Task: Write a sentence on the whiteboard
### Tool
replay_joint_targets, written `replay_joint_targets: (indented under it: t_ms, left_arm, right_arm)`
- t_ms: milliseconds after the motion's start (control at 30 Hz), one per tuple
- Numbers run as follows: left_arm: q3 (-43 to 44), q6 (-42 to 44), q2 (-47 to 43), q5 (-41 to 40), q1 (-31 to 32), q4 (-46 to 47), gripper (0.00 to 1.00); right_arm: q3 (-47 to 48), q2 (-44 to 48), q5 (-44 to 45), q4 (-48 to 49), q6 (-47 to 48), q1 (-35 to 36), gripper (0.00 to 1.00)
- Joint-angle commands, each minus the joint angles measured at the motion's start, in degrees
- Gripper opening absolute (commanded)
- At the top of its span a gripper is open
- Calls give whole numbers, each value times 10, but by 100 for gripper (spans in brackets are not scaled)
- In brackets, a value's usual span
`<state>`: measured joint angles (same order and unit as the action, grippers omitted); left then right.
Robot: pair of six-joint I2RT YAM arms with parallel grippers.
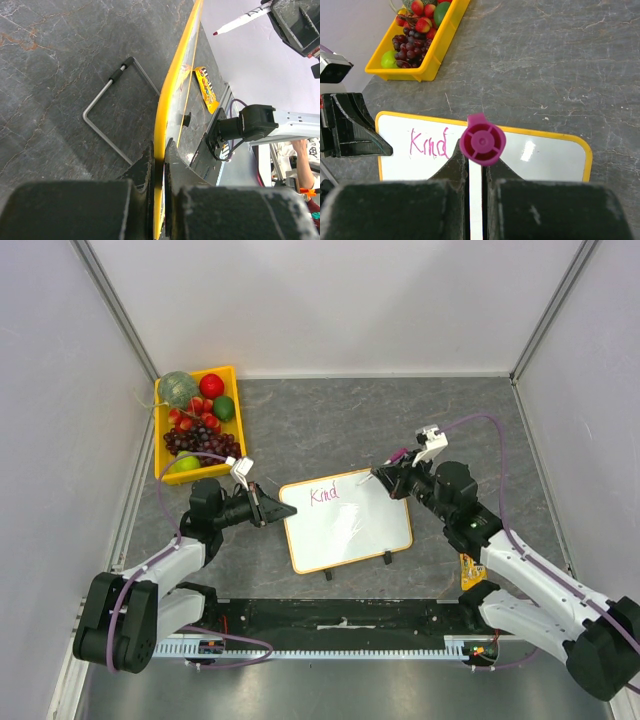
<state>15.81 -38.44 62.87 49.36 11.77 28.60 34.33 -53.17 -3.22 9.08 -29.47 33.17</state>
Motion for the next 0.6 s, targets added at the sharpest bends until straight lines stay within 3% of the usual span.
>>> replay_joint_targets:
  t_ms: [0,267,567]
  left_arm:
    - [-5,56,8,-55,1,-63,2]
    - [-8,56,11,-57,2,-63,2]
    - [-4,57,16,-55,2,-64,2]
  right_arm:
    - [25,-3,3,36,18,11,0]
    - [22,-15,103,69,37,82,0]
    - [23,-75,90,129,18,88,0]
